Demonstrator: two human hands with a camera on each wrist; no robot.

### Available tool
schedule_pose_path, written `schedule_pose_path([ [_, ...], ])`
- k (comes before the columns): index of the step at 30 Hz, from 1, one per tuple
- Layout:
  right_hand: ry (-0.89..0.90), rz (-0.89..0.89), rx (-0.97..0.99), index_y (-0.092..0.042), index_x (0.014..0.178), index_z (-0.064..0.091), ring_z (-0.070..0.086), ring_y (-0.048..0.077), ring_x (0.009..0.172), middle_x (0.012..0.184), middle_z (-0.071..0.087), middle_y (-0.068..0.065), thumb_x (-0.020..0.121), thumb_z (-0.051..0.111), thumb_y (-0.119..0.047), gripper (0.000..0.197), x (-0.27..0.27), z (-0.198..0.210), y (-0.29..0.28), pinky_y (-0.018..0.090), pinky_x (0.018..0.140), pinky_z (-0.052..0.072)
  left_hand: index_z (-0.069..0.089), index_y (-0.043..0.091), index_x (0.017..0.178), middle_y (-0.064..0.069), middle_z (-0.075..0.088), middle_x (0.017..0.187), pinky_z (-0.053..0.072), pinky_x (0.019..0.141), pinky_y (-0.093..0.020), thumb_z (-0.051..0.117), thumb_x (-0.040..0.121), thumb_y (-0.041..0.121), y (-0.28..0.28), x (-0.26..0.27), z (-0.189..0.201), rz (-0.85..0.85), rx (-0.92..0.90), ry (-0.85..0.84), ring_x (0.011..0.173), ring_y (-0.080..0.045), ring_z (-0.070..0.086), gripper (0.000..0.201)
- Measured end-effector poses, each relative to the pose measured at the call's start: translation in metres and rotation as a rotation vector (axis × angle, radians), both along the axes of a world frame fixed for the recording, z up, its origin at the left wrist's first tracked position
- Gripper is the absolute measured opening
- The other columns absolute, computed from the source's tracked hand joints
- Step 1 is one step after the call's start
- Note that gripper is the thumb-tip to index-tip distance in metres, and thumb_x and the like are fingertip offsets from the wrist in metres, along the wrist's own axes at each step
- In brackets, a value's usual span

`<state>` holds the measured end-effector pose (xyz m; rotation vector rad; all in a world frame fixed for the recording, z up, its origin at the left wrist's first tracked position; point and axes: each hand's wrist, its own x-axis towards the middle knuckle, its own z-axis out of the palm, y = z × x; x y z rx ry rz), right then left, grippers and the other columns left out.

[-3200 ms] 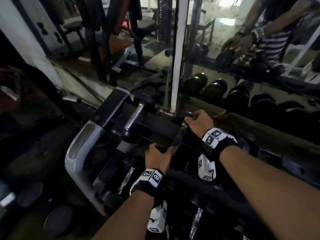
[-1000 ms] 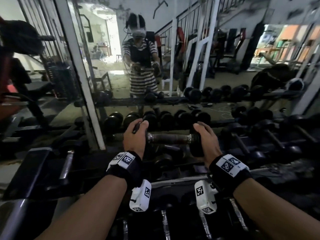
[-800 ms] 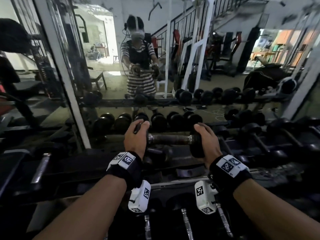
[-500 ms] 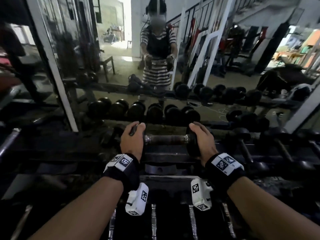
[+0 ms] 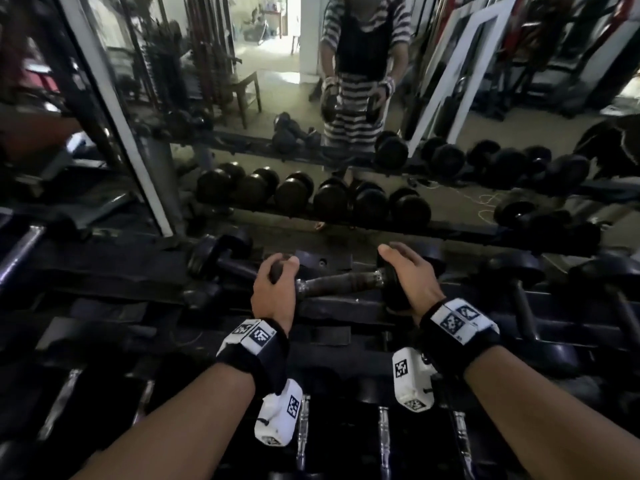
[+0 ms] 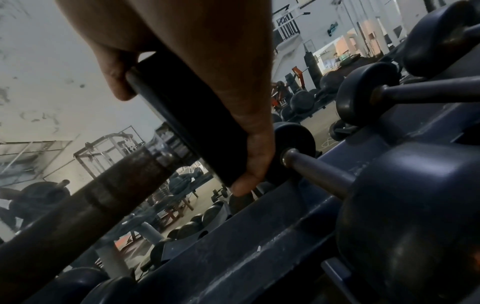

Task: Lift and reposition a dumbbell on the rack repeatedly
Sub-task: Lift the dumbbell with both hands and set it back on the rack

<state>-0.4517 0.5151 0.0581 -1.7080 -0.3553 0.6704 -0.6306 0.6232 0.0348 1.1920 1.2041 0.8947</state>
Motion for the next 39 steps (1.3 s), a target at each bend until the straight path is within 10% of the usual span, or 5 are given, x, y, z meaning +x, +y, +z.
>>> schedule_pose_path([
  [6,0.0,0.12,-0.024,-0.023,0.105,0.073,0.065,0.015,0.075,0.091,0.071,0.0,0.085,0.075,-0.033,0.023,0.017,-0.013,0.025,0.026,0.067,0.051,0.059,0.025,0.135,-0.006,0.06,0.135,0.039,0.099,-0.031,0.061,0.092,0.044,-0.004,0.006,-0.017,0.146,-0.084,0.043,0.123,-0.027,0.054,0.047],
  [11,-0.037,0.321,-0.109,-0.031,0.1,0.073,0.071,0.024,0.099,0.105,0.076,0.001,0.067,0.084,-0.043,0.037,0.044,-0.03,0.056,0.04,0.096,0.055,0.057,0.024,0.136,-0.009,0.061,0.132,0.037,0.092,-0.03,0.058,0.094,0.045,-0.017,0.02,-0.027,0.315,-0.152,0.089,0.123,-0.029,0.054,0.047],
  [24,-0.301,0.823,-0.203,-0.047,0.092,0.07,0.068,0.021,0.102,0.104,0.073,-0.004,0.047,0.071,-0.049,0.045,0.089,-0.044,0.138,0.039,0.098,0.053,0.049,0.022,0.146,-0.005,0.057,0.141,0.035,0.114,-0.039,0.058,0.093,0.051,-0.047,0.081,-0.057,0.764,-0.265,-0.011,0.133,-0.025,0.048,0.062],
  [30,-0.383,0.971,-0.168,-0.044,0.09,0.065,0.065,0.019,0.104,0.104,0.069,-0.004,0.077,0.076,-0.027,0.024,0.089,-0.061,0.166,0.03,0.093,0.049,0.051,0.018,0.143,-0.007,0.061,0.135,0.039,0.11,-0.038,0.055,0.093,0.053,-0.04,0.093,-0.07,0.878,-0.299,0.045,0.128,-0.026,0.053,0.061],
  [39,-0.524,1.017,-0.206,-0.03,0.108,0.073,0.065,0.016,0.1,0.102,0.073,-0.004,0.082,0.07,-0.032,0.026,0.088,-0.078,0.189,0.026,0.092,0.048,0.046,0.018,0.147,-0.009,0.06,0.137,0.034,0.092,-0.024,0.051,0.097,0.047,-0.028,0.108,-0.082,0.943,-0.341,0.112,0.126,-0.026,0.054,0.058],
])
